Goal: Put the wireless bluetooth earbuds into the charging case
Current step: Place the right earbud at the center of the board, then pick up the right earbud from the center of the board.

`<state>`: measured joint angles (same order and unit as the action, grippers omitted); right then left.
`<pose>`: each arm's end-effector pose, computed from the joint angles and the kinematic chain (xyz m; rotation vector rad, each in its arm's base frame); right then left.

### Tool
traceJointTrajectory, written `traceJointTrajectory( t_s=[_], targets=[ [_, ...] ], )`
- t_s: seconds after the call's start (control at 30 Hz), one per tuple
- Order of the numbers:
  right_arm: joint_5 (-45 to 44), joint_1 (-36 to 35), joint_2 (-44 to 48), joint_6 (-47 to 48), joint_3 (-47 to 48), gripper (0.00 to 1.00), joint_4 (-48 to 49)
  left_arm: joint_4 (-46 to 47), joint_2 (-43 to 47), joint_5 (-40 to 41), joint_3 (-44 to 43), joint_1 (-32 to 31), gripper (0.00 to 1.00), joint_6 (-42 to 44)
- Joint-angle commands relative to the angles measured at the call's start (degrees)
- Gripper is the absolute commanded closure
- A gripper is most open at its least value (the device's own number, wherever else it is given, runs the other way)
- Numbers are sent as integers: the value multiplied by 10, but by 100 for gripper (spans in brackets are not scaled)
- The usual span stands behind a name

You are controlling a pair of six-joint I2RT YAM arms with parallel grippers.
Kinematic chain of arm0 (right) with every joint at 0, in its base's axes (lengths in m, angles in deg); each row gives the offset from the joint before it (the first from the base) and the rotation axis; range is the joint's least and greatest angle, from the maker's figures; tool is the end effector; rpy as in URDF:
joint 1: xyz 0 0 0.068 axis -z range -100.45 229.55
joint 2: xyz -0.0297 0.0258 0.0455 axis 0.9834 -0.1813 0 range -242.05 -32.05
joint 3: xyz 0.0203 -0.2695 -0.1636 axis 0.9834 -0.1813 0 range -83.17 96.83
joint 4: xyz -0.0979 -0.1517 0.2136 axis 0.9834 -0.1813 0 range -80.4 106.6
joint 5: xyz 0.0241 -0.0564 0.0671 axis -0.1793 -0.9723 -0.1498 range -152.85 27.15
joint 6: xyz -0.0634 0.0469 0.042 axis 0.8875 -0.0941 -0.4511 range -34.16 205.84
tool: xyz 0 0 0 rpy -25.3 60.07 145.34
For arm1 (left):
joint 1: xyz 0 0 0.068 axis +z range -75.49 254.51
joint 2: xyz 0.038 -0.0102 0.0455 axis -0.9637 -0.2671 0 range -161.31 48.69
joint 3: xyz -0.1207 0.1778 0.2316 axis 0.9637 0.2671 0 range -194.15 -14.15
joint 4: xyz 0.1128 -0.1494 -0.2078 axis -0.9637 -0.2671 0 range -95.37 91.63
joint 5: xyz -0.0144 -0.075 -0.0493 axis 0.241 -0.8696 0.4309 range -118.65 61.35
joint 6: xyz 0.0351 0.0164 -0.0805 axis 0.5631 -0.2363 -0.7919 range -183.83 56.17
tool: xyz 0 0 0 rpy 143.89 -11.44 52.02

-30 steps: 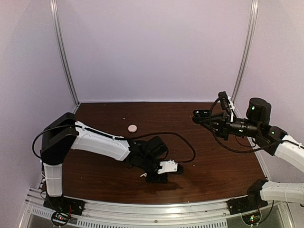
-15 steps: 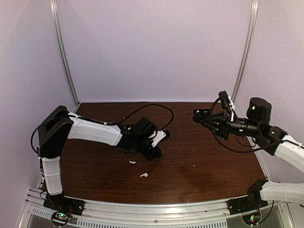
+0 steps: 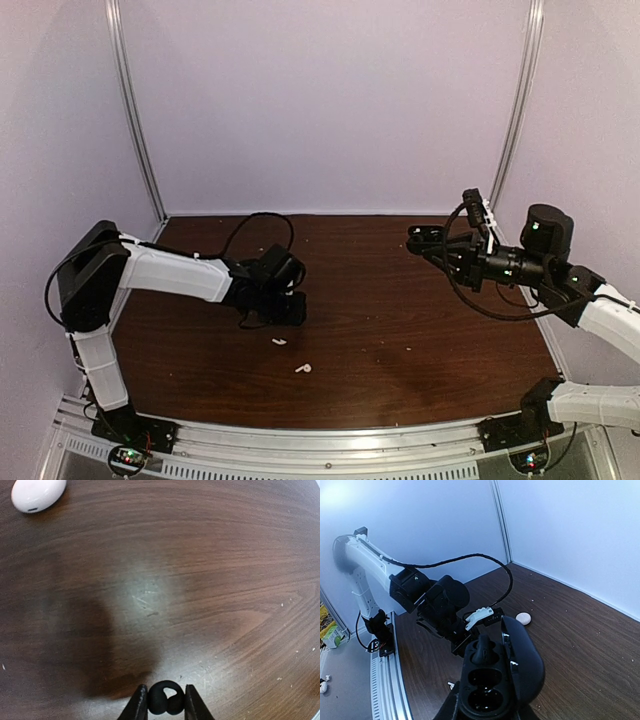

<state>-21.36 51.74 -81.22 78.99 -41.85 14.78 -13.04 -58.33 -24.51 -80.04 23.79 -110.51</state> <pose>0.1702 0.1493 0.3476 -0.8596 1.6024 1.0618 0.2799 -0.3331 0.1528 0.0637 2.6414 -0.5472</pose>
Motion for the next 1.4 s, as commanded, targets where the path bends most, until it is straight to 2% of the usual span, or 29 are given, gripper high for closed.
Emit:
traceJointTrajectory(
  t_s=[0.0,0.23,0.57,0.7,0.8,1.03,1.1,1.2,1.37],
  targets=[
    [-1,4,2,-5,6,100,36,-14,11,18,-2,5,78,-93],
    [0,4,0,-2,8,100,35,-16,-12,-23,11,29,76,-145],
    [-5,5,3,-2,7,100,32,-25,-26,-41,14,43,59,-160],
    [-5,5,0,-1,9,100,35,-25,-18,-41,11,52,57,-129],
    [-5,5,-2,-1,10,100,35,-12,1,-51,8,59,54,-64],
    [-7,5,-6,0,14,100,38,1,38,-117,-6,99,57,197],
    [-7,5,-6,-2,14,100,39,-1,41,-171,-12,122,60,266],
    [-9,5,-7,-2,17,100,36,-34,23,-308,-39,171,64,365],
    [-13,5,-5,-3,19,100,31,-102,-18,-373,-98,188,58,469]
  ],
)
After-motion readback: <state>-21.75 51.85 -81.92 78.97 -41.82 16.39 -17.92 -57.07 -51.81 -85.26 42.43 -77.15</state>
